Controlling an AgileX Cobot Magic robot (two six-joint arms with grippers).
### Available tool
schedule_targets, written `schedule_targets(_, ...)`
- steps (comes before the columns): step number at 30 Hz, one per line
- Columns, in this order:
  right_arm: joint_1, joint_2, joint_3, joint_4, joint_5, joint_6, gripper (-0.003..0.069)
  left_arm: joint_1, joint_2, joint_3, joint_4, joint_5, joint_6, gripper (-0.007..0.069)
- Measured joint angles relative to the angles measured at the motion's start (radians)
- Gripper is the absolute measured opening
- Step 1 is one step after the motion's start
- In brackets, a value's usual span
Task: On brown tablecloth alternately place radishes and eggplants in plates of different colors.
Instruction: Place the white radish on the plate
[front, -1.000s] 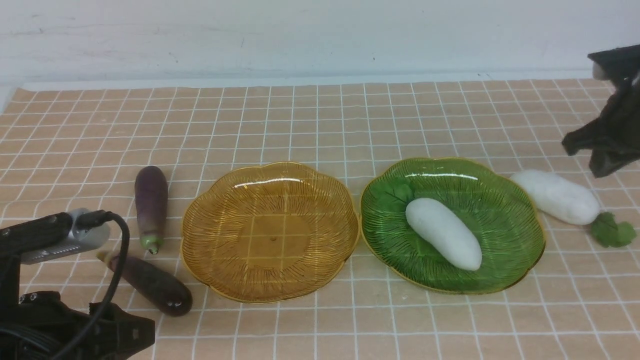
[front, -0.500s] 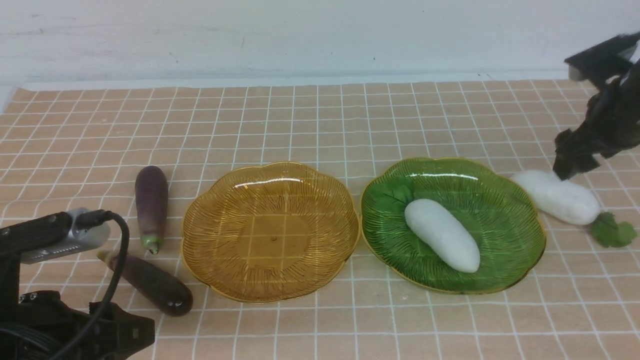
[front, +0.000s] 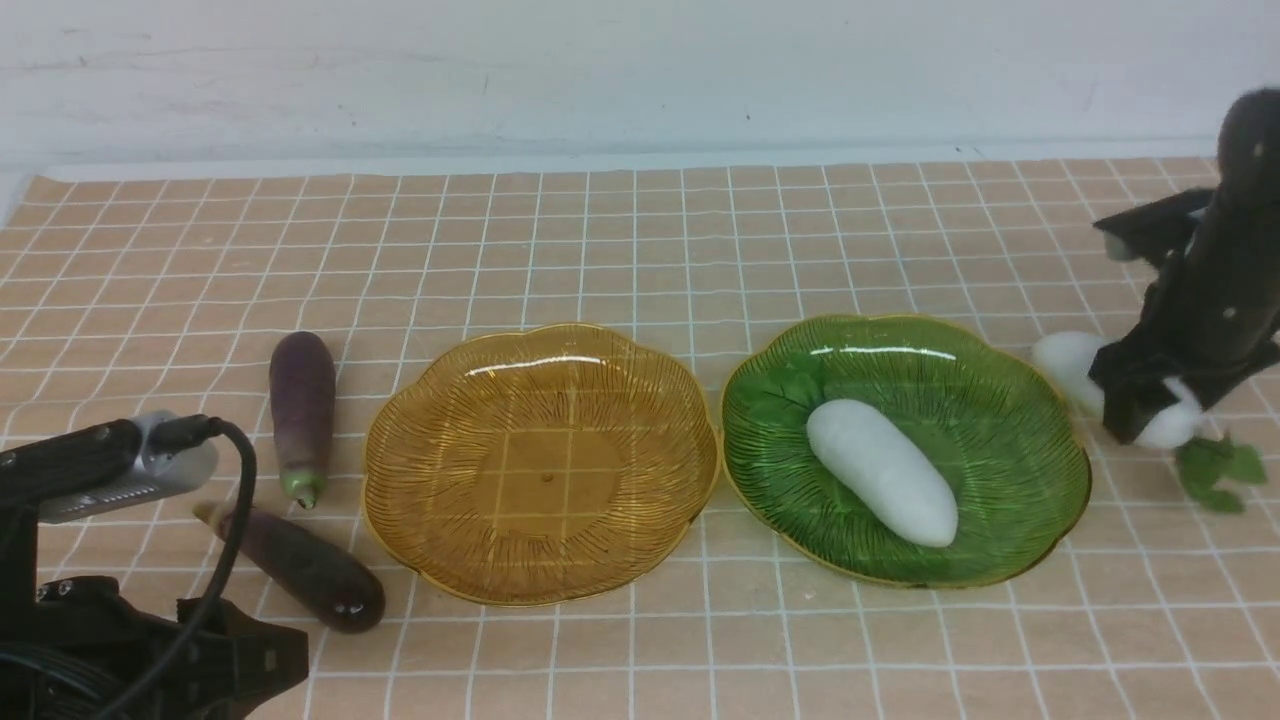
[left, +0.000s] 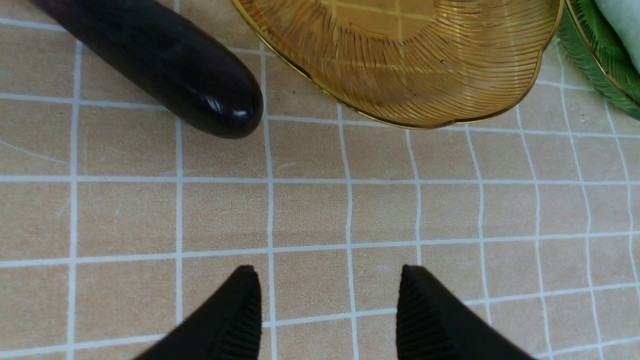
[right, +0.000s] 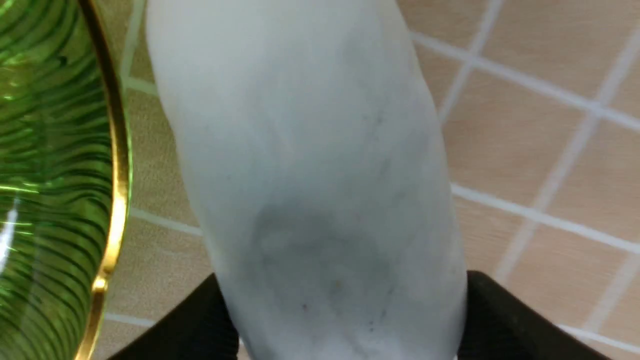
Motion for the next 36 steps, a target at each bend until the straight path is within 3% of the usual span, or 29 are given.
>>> schedule_targets(5,0.000,-0.081,-0.060,0.020,0.029,0.111,0.0503,0.000,0.002,0.000,0.000,-0.001,0.000,0.0347)
schedule_targets(7,0.000,-0.188,-0.068,0.168,0.041,0.187,0.0503,0.000,0.002,0.000,-0.001,-0.007,0.000,0.0347)
schedule_targets(9,0.015,-0.235,-0.050,0.318,0.044,0.187,0.0503,0.000,0.002,0.000,-0.001,-0.006,-0.001,0.0347)
schedule_targets(11,0.041,-0.239,-0.030,0.354,0.045,0.177,0.0503,0.000,0.002,0.000,-0.001,-0.006,-0.001,0.0347)
schedule_targets(14,0.091,-0.222,0.005,0.353,0.049,0.161,0.0503,0.000,0.002,0.000,-0.001,-0.006,-0.001,0.0347)
schedule_targets(18,0.201,-0.136,0.037,0.246,0.052,0.165,0.0503,0.000,0.006,-0.017,0.010,0.019,-0.007,0.0347)
schedule_targets(22,0.236,-0.109,0.037,0.211,0.051,0.190,0.0573,0.000,0.028,-0.059,0.055,0.044,-0.018,0.0366)
schedule_targets(24,0.243,-0.108,0.037,0.204,0.051,0.213,0.0651,0.000,0.053,-0.105,0.113,0.046,-0.066,0.0398)
schedule_targets(28,0.243,-0.133,0.036,0.198,0.050,0.280,0.0688,0.000,0.100,-0.161,0.212,0.046,-0.154,0.0464)
schedule_targets(35,0.241,-0.274,0.066,0.245,0.050,0.352,0.0640,0.000,0.213,-0.178,0.384,0.036,-0.369,0.0556)
schedule_targets(36,0.241,-0.317,0.085,0.280,0.052,0.355,0.0613,0.000,0.269,-0.178,0.442,-0.014,-0.476,0.0571)
